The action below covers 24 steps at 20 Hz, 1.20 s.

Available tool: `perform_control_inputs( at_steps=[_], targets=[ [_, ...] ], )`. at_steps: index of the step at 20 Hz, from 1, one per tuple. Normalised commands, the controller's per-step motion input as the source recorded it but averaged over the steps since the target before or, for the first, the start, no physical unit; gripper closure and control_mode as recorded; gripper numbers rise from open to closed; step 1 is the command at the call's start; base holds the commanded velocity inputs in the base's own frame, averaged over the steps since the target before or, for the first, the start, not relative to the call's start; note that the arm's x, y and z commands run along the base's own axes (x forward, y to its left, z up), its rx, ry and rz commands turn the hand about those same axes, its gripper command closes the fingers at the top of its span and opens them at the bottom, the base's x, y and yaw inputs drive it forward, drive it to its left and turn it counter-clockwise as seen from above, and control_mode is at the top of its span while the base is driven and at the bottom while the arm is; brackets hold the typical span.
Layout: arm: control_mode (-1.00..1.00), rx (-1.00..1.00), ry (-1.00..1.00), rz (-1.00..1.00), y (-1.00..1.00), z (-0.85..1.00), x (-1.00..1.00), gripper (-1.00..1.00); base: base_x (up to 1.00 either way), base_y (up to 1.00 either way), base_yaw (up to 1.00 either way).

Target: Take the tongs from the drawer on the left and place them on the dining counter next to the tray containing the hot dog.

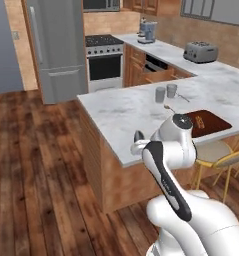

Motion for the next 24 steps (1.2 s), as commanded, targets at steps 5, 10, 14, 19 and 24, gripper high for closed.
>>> perform_control_inputs(
  at_steps=[5, 10, 14, 19, 24],
  targets=[
    [1.0, 0.0, 0.0, 0.0, 0.0, 0.0, 0.0, 1.0, 0.95, -0.52, 0.05],
    [1.0, 0.0, 0.0, 0.0, 0.0, 0.0, 0.0, 1.0, 0.73, -0.59, 0.04],
    [1.0, 0.0, 0.0, 0.0, 0.0, 0.0, 0.0, 1.0, 0.19, -0.09, 0.02],
    [-1.0, -0.01, 0.04, 0.0, -0.08, -0.03, 0.2, 1.0, 0.0, 0.0, 0.0],
    [-1.0, -0.23, 0.19, 0.0, -0.23, -0.32, 0.58, 1.0, 0.0, 0.0, 0.0]
  ],
)
